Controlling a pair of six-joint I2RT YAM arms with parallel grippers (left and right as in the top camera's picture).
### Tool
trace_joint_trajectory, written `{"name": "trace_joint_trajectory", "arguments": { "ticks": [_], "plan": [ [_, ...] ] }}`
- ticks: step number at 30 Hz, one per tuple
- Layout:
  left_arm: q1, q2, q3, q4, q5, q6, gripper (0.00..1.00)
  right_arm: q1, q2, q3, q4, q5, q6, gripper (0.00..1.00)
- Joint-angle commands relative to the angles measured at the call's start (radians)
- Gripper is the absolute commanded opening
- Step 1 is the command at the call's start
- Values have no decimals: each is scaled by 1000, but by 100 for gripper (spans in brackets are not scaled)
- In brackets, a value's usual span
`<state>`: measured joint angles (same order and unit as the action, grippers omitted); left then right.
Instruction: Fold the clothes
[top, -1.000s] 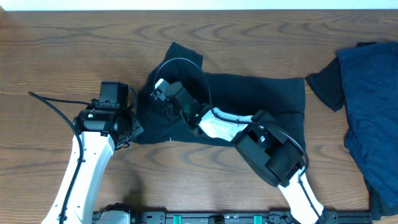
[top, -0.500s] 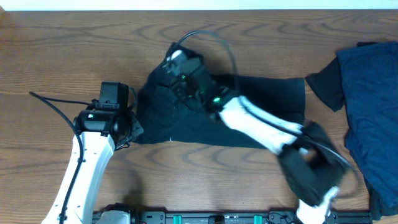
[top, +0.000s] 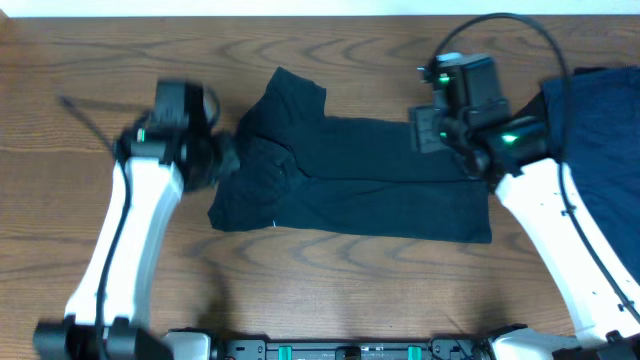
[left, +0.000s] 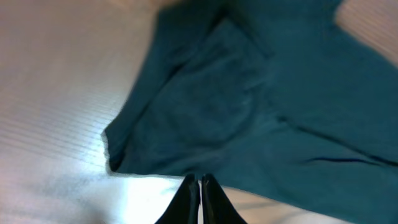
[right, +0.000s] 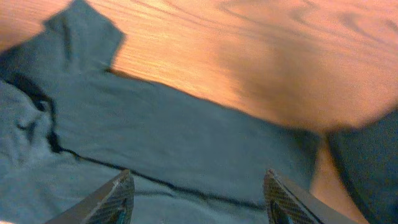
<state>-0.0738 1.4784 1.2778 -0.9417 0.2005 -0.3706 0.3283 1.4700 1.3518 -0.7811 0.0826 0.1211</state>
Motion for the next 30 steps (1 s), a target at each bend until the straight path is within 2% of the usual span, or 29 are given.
{"name": "trace_joint_trajectory", "arguments": {
  "ticks": [1,5,9,12,17,24,30],
  "plan": [
    [-36,192,247,-76,72,77,6,-73,-11,2,-67,-1,13,68],
    [-73,422,556,-162,58,128,6,-154,11,1,-153,-5,14,66],
    [-90,583,748,-129,41,153,6,-222,56,1,-180,-6,43,65],
    [-99,639,769,-25,24,153,6,-253,96,0,-180,-21,43,65],
    [-106,712,769,76,-109,162,6,-263,179,0,-169,-29,42,65],
    [-106,845,769,193,-119,203,6,-262,252,0,-140,-29,42,66],
    [-104,919,768,174,-123,202,6,-264,256,0,-135,-26,39,67]
  ]
}}
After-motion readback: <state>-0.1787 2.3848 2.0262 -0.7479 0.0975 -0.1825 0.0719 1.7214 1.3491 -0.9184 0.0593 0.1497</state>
